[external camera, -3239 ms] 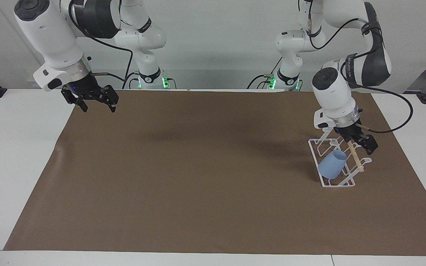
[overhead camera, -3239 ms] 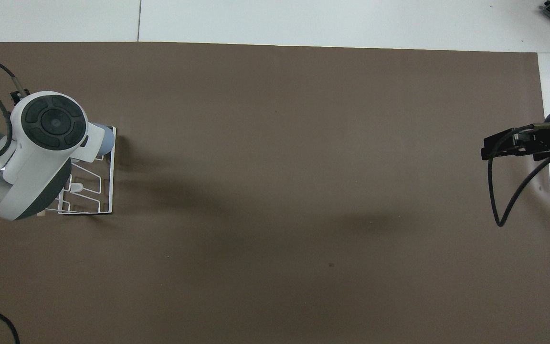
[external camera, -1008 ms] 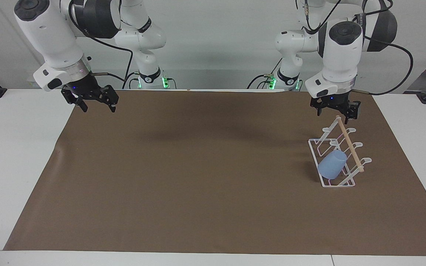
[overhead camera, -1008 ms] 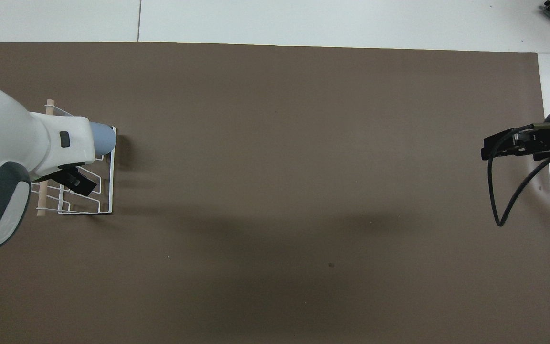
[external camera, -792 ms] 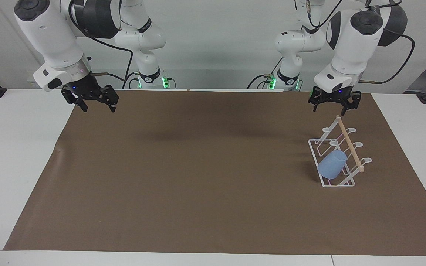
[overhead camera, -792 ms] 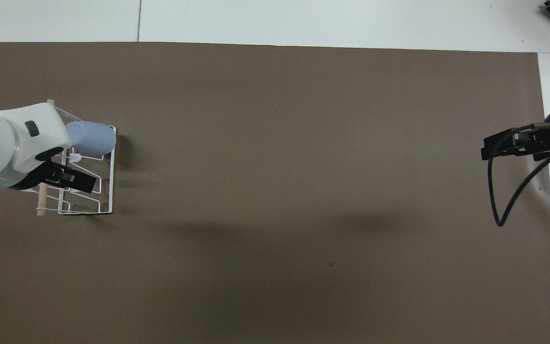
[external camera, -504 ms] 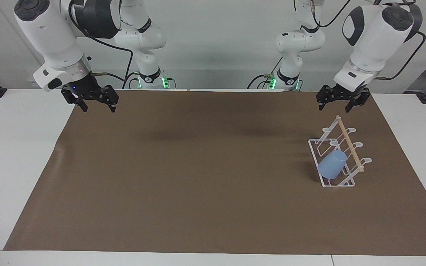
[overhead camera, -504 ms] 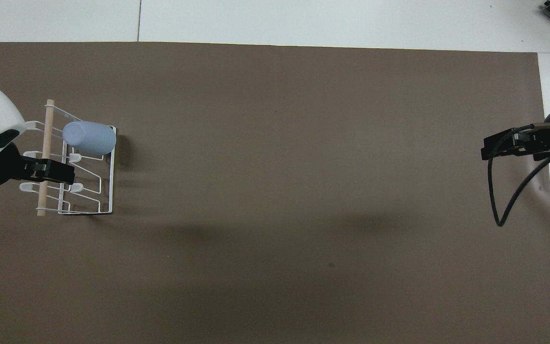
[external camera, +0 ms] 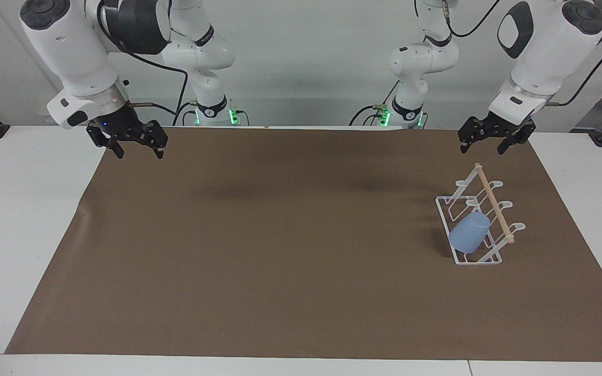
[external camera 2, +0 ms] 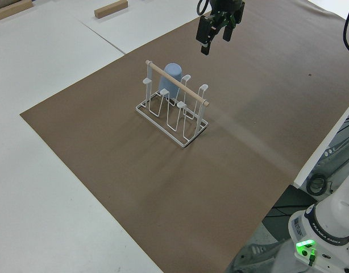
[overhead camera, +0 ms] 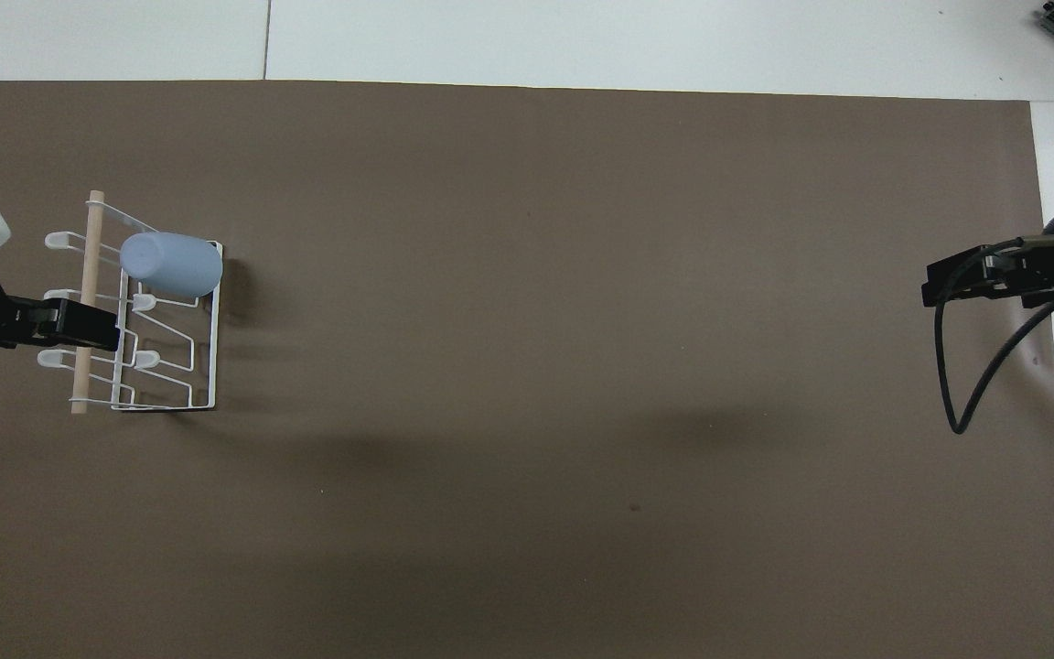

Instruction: Hang cup on cup holder

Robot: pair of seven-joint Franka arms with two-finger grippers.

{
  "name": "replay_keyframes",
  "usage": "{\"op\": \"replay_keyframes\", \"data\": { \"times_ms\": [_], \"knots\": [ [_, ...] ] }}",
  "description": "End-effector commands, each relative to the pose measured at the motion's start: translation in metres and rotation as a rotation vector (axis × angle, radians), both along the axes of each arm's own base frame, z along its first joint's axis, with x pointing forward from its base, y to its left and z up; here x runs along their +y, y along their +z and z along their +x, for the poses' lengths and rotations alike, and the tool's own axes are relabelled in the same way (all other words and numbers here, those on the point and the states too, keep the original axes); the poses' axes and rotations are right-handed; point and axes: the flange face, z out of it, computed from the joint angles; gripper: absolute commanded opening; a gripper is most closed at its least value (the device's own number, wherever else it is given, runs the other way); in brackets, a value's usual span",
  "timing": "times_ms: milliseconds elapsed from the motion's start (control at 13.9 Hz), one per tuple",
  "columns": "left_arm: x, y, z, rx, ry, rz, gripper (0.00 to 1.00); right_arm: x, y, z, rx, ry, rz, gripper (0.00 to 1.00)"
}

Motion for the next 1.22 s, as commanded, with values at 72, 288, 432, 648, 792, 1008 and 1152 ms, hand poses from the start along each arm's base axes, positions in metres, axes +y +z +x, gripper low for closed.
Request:
{"op": "replay_keyframes", "data": {
  "times_ms": [72, 288, 432, 648, 792, 1008, 1152],
  "knots": [
    [-0.001, 0.008, 0.002, 0.016, 0.011, -0.022, 1.0, -0.002, 0.001, -0.005, 0.007, 0.021, 0.007, 1.0],
    [0.03, 0.018, 0.011, 0.015, 0.054, -0.028, 1.0, -0.002, 0.001, -0.005, 0.007, 0.021, 0.007, 1.0],
    [0.034, 0.024, 0.014, 0.039, 0.054, -0.027, 1.0, -0.002, 0.001, -0.005, 0.007, 0.021, 0.007, 1.0],
    [0.038, 0.023, 0.016, 0.048, 0.049, -0.026, 1.0, -0.002, 0.001, -0.005, 0.007, 0.021, 0.007, 1.0],
    [0.045, 0.024, 0.015, 0.045, 0.041, -0.033, 1.0, -0.003, 0.001, -0.005, 0.007, 0.019, 0.006, 1.0],
    [0.045, 0.026, 0.014, 0.043, 0.023, -0.033, 1.0, -0.002, 0.001, -0.005, 0.007, 0.021, 0.007, 1.0],
    [0.045, 0.025, 0.013, 0.044, 0.024, -0.033, 1.0, -0.002, 0.001, -0.005, 0.007, 0.021, 0.007, 1.0]
  ]
}}
